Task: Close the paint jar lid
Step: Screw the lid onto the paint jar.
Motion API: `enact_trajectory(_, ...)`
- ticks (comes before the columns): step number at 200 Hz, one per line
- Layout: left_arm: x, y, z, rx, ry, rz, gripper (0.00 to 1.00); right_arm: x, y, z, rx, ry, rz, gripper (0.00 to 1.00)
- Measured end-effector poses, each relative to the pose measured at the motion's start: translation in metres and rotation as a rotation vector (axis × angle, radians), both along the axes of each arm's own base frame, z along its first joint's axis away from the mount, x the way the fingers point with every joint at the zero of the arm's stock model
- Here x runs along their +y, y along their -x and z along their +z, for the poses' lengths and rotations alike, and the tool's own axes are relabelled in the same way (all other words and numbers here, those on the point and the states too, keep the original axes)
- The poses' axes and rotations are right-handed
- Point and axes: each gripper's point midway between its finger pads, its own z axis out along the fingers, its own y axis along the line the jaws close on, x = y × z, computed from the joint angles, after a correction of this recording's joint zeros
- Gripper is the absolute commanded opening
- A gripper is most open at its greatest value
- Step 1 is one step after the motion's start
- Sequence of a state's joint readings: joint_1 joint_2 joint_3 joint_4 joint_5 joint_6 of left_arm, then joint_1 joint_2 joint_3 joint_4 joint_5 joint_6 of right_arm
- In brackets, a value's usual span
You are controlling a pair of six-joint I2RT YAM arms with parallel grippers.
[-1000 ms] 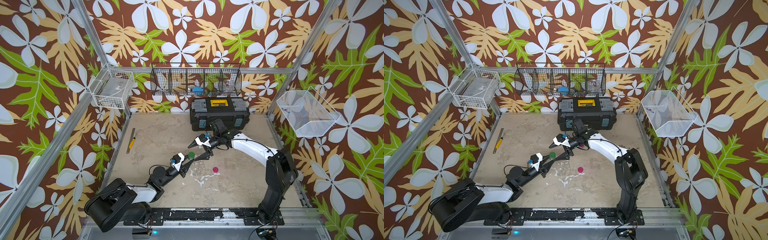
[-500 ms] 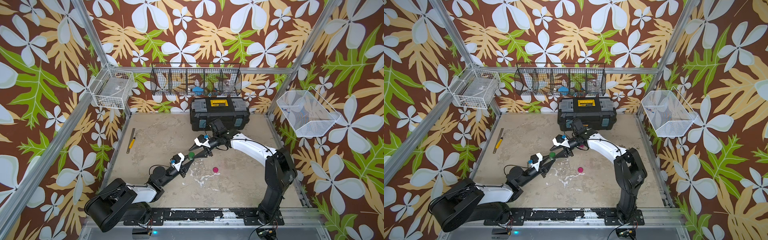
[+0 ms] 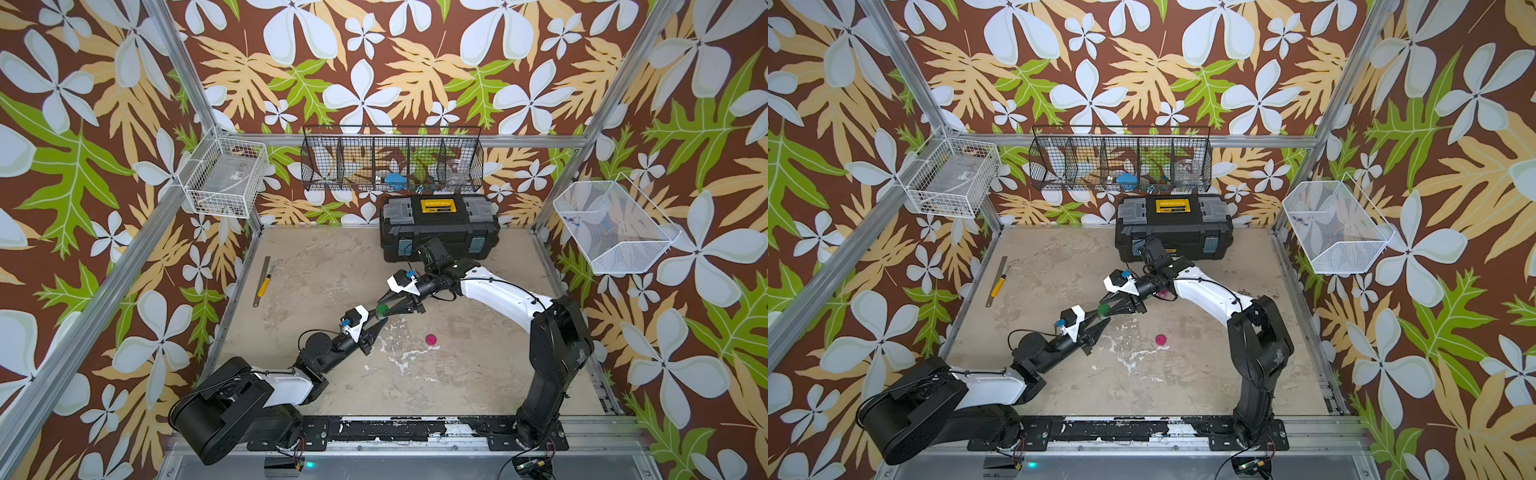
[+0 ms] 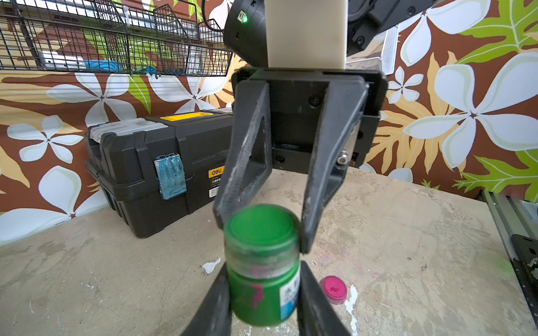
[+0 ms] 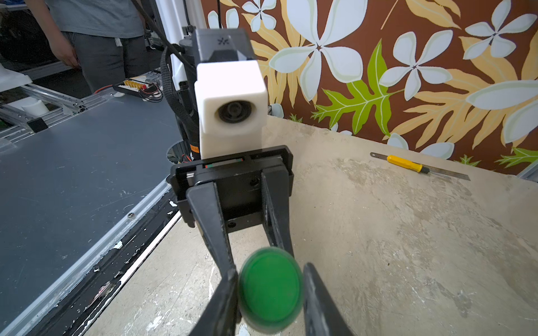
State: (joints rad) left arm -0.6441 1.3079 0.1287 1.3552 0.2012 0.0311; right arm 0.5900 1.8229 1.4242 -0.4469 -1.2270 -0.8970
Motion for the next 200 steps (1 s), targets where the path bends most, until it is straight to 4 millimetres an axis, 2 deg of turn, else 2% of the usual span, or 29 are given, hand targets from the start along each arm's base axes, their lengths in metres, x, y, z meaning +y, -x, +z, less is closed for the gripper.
enact_trajectory(38,0.0,0.0,-0.002,0.007,-0.005,-0.002,0.12,0.002,0.002,-0.002,0.002,0.04,-0.074,0.14)
enact_trajectory(86,0.002,-0.002,-0.002,0.01,-0.001,0.014,0.12,0.009,0.002,0.0,0.019,0.075,-0.255,0.11)
enact_trajectory(121,0.006,-0.005,-0.001,0.013,0.006,0.042,0.12,0.013,-0.003,0.002,0.062,0.116,-0.47,0.07)
enact_trajectory(151,0.006,-0.005,-0.003,0.019,0.003,0.042,0.12,0.011,-0.004,-0.001,0.112,0.133,-0.665,0.08)
enact_trajectory(200,0.001,0.0,-0.001,0.007,0.001,0.008,0.12,0.004,0.004,0.002,0.112,0.104,-0.926,0.06)
